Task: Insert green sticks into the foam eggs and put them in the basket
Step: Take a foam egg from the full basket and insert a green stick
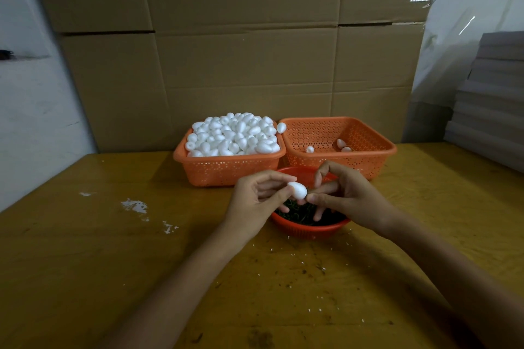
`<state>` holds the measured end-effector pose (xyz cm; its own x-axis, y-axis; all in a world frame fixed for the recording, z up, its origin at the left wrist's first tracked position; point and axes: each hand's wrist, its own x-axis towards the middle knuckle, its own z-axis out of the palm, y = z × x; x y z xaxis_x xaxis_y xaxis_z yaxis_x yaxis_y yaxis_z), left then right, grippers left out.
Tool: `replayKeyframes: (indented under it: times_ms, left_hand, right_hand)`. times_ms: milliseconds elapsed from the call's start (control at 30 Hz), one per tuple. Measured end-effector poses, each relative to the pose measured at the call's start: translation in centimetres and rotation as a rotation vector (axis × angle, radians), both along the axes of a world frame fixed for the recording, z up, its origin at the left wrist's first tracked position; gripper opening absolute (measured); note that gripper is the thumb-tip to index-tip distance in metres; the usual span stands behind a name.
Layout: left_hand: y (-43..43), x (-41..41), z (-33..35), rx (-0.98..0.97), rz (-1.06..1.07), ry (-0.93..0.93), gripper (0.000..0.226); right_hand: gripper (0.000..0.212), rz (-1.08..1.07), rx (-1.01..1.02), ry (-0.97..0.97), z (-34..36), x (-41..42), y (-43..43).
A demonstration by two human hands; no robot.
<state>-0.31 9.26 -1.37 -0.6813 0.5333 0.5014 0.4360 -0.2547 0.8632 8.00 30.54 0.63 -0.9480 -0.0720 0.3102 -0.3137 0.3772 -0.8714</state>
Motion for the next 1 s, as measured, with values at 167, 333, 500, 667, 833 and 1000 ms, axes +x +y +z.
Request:
replayKeyframes:
  times_ms: [167,333,500,667,833,1000]
  left_hand:
    - [0.05,0.04,-0.14,-0.007,-0.003,-0.009,0.025]
    - [0.05,-0.04,-0.23,-0.017,-0.002,-0.009,0.026]
    - [0.04,-0.24,-0.27,-0.017,-0.025,-0.005,0.015]
    - [-0.10,-0.17,-0.10,-0.010,-0.049,0.004,0.016]
    - [-0.37,0.09,0.29,-0.041,-0.077,0.018,0.018]
    - [-0.50,0.16,0.35,-0.074,-0.083,0.023,0.019]
  right_hand:
    - [0.030,-0.004,0.078,0.004,-0.24,-0.07,-0.28]
    - [0.034,-0.004,0.081,0.011,-0.21,-0.04,-0.34]
    - [0.034,-0.001,0.088,0.006,-0.30,-0.10,-0.40]
    - [0.034,-0.013,0.094,0.023,-0.28,-0.02,-0.44]
    - [0.035,-0.049,0.099,0.059,-0.28,0.08,-0.77]
    - [0.035,-0.056,0.100,0.059,-0.23,0.10,-0.91]
